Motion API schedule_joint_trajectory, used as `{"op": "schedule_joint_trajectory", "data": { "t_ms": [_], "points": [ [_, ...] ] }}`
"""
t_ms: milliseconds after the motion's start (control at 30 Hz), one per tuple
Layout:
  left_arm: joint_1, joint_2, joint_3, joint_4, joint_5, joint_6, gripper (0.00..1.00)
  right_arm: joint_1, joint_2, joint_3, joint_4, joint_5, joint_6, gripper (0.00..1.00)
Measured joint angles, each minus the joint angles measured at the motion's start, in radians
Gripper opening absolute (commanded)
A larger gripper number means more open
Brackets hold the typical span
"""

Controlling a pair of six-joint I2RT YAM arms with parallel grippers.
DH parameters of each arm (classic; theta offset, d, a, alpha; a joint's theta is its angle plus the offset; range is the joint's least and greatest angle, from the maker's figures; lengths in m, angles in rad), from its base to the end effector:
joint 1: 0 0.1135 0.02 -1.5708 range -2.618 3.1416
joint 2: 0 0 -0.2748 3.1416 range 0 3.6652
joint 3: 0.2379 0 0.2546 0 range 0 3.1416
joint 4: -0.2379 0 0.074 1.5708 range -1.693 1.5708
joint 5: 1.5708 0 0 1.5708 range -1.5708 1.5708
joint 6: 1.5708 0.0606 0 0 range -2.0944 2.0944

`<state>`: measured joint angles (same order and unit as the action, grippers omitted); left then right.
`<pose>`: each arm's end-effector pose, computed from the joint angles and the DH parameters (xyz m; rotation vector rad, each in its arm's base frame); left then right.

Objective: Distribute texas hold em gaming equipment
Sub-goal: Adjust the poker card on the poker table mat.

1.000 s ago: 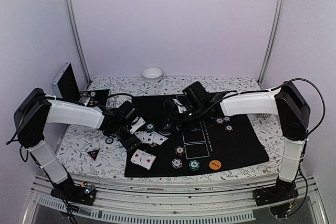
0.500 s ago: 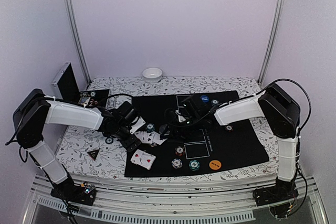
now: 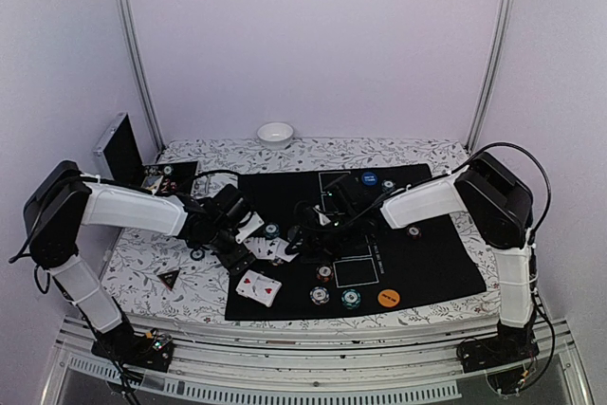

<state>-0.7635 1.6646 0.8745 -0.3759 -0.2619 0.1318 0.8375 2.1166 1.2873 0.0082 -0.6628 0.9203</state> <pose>0.2382 -0.2063 0.1317 1.0919 2.4410 0.1642 0.2782 0.3645 0.1173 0.2575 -2.7560 -1.4332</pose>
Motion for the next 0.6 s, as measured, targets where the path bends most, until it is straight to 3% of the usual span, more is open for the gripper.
{"op": "schedule_joint_trajectory", "data": {
  "t_ms": [600],
  "points": [
    [-0.005,-0.014,-0.007,-0.002,0.050,-0.002,0.89,0.000,0.089,0.111,0.003,0.008,0.005,0.54]
  ]
}}
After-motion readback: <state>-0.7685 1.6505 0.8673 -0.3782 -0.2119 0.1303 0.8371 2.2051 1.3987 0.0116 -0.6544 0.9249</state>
